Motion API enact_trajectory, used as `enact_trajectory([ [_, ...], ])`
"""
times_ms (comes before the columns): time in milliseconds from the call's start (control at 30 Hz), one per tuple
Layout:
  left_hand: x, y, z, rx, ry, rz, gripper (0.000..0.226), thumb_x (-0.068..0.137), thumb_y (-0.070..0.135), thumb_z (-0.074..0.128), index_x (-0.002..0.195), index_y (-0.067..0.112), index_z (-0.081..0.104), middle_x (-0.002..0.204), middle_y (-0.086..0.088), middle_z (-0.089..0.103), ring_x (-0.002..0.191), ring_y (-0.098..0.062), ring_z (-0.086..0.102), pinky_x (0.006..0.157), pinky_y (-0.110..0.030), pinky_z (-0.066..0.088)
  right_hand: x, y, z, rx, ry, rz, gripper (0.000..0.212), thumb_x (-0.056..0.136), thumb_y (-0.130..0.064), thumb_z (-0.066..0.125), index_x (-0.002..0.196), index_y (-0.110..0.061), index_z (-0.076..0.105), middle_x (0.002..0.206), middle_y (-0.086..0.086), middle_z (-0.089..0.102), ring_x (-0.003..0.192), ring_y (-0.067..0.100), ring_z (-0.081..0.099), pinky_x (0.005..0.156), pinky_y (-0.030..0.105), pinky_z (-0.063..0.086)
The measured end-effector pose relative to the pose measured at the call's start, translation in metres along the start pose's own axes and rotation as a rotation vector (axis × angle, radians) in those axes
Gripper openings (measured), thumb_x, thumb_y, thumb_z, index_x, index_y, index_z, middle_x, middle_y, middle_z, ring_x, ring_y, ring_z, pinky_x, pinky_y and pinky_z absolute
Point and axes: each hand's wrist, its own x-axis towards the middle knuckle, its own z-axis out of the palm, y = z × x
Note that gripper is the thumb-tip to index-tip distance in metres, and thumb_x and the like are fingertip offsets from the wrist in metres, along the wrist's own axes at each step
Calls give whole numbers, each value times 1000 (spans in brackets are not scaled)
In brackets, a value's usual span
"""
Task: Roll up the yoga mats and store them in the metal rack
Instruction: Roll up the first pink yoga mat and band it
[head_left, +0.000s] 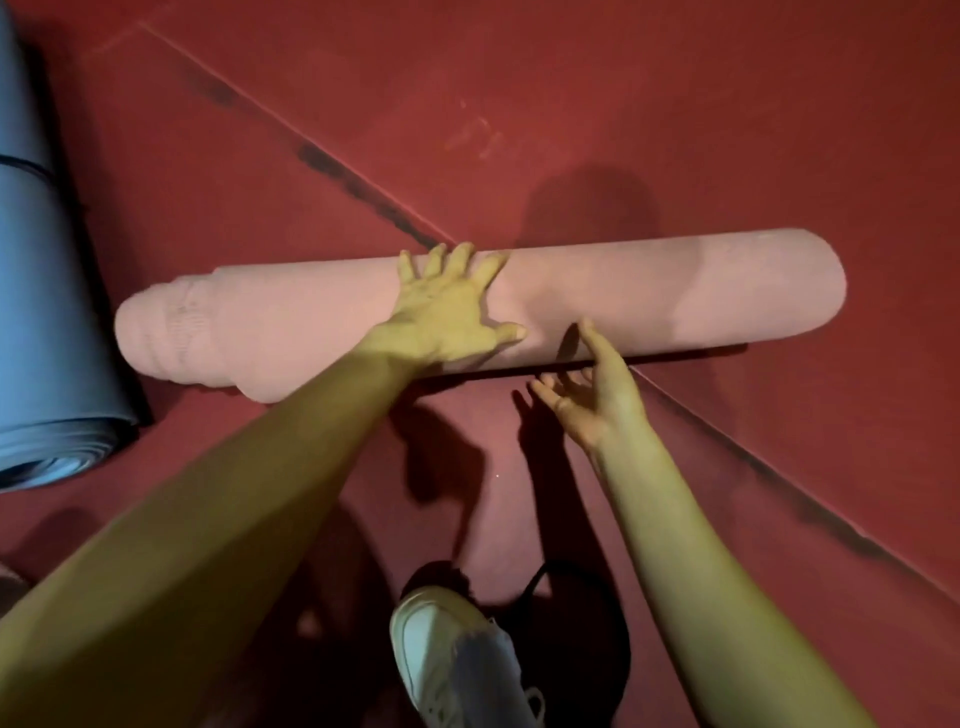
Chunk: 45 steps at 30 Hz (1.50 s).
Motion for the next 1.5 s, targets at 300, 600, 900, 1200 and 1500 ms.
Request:
enact_trajectory([
  [300, 4, 9, -8, -63, 26, -131, 81, 80, 70, 52, 140, 20, 34, 138, -6, 33, 128, -30, 28, 106, -58, 20, 21, -6, 5, 150, -55, 120, 28, 74, -31, 70, 97, -17, 61, 95, 7, 65, 99, 27, 61, 95, 52, 44],
  [600, -20, 8, -44, -134, -107, -84, 75, 78, 63, 61, 137, 24, 37, 146, 0, 33, 133, -24, 27, 106, -59, 23, -10, -5, 6, 162, -86, 72, 10, 78, -21, 65, 88, -18, 63, 90, 3, 65, 87, 20, 61, 95, 48, 47],
  [900, -92, -8, -148, -463, 146, -224, 95, 73, 51, 75, 149, 30, 22, 141, -2, 31, 129, -26, 26, 109, -38, 25, -108, -60, 82, -145, -293, -224, 95, 47, -20, 84, 130, -8, 39, 127, 8, 58, 107, 19, 63, 79, 51, 55],
  [1200, -200, -58, -217, -717, 260, -420, 107, 42, 68, 74, 138, 47, 32, 123, 0, 31, 125, -24, 32, 111, -40, 28, -208, -49, 166, -567, -633, -415, 71, 62, -3, 79, 106, -20, 27, 123, 7, 59, 104, 17, 63, 88, 45, 50],
  [1500, -301, -84, -217, -1130, 531, -442, 77, 62, 39, 87, 124, 23, 45, 126, 10, 49, 111, -14, 57, 79, -27, 48, -284, -9, 207, -817, -797, -524, 84, 59, 8, 79, 122, -17, 30, 115, -1, 57, 99, 11, 59, 71, 26, 50],
])
